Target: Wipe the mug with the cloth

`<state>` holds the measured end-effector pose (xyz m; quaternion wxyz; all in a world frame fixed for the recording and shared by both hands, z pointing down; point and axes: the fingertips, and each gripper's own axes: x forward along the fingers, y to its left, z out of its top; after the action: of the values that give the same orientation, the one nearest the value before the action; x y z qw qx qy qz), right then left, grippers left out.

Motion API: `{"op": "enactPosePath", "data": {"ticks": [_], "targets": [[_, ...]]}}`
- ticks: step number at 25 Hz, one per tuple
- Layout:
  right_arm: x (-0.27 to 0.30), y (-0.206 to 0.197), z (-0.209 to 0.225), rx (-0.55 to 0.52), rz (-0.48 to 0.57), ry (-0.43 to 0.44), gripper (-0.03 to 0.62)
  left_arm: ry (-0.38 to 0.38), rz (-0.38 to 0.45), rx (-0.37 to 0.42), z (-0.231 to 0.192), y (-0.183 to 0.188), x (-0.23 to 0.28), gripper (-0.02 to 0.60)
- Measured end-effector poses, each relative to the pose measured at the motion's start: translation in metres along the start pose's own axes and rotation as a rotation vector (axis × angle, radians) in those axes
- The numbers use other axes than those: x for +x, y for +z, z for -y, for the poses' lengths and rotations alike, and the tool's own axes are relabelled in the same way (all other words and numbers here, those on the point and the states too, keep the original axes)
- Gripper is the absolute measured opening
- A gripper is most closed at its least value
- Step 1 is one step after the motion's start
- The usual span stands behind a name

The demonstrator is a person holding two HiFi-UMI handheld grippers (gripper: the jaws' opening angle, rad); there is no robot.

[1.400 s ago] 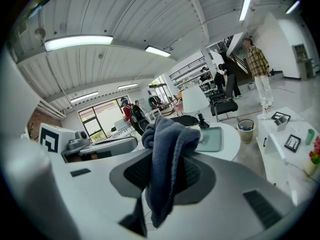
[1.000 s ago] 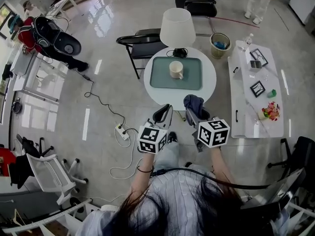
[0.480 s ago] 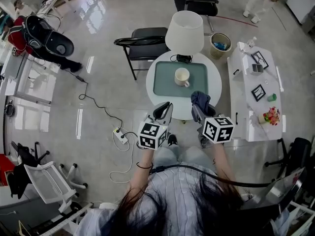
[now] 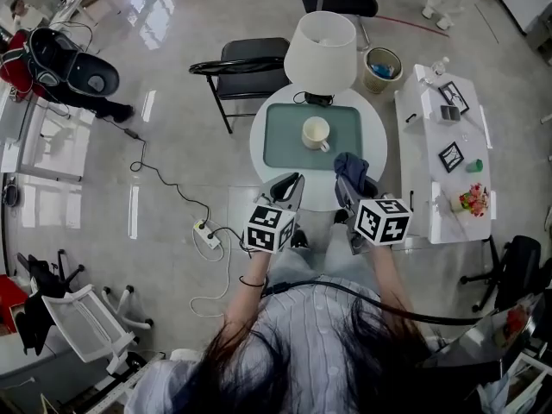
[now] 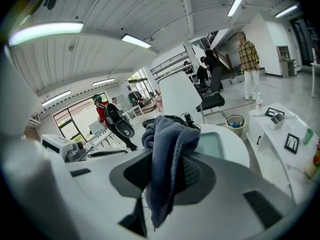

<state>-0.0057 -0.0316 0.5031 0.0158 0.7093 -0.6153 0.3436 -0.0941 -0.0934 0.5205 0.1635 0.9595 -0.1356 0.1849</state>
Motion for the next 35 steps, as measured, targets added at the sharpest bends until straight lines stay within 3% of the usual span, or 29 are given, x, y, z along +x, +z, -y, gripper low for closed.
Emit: {"op": "enactPosePath", "data": {"ticks": [7,15,22,26,32,35], "targets": [[0.021,0.013,0.033,-0.023,-0.040,0.041,0.109,0.041,-0.046,-0.033,0.000,-0.013,0.045,0.024],[0.060,0.037,0.083,-0.096,-0.152,0.148,0.109,0.187,-0.079,-0.133,-0.006,-0.032,0.106,0.025],[0.092,0.048,0.102,-0.192,-0.249,0.280,0.109,0.310,-0.138,-0.204,-0.015,-0.053,0.155,0.028],[0.103,0.047,0.112,-0.223,-0.306,0.336,0.109,0.372,-0.194,-0.256,-0.021,-0.070,0.178,0.128],[0.116,0.040,0.118,-0.286,-0.381,0.395,0.109,0.478,-0.187,-0.391,-0.039,-0.077,0.193,0.138],[0.121,0.035,0.121,-0.304,-0.410,0.416,0.109,0.523,-0.215,-0.419,-0.045,-0.083,0.198,0.138]]}}
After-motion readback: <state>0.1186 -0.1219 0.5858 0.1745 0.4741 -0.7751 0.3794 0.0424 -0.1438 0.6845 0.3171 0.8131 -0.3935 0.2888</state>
